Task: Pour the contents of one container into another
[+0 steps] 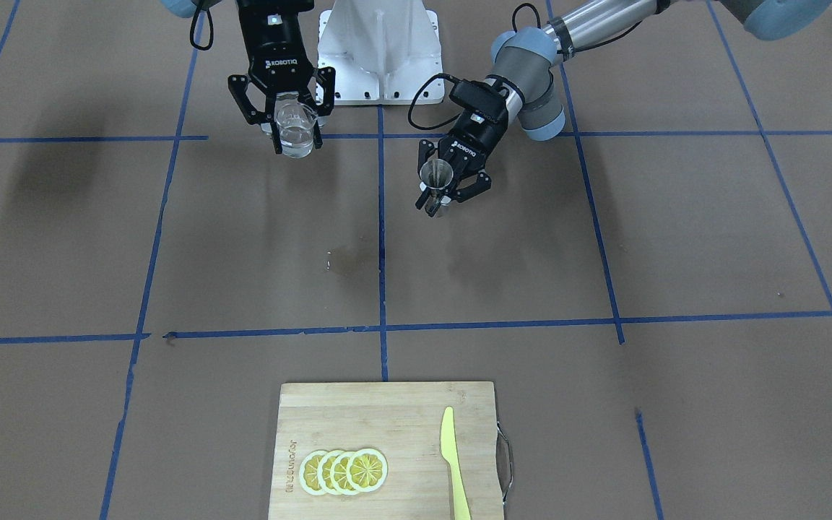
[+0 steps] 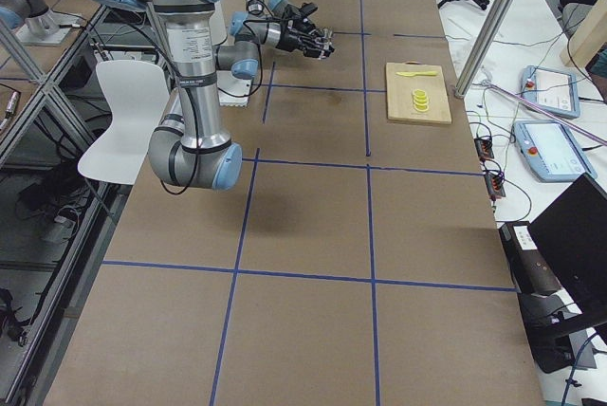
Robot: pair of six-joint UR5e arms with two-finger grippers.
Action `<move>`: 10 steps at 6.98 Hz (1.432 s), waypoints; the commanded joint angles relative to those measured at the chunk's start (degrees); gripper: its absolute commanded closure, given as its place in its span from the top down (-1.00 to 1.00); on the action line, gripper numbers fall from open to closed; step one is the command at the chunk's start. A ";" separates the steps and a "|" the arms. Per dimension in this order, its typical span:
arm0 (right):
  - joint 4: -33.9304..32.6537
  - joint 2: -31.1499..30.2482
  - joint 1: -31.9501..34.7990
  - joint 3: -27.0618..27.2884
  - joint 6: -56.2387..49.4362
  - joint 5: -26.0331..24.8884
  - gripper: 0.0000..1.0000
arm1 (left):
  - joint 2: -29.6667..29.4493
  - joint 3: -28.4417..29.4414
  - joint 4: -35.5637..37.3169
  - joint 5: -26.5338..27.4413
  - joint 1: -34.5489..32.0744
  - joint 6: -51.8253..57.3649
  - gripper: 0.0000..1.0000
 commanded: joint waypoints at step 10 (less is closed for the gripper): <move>-22.90 12.59 4.01 0.80 -5.54 9.08 -1.00 | -8.49 6.17 -3.33 -6.44 -0.78 0.18 -1.00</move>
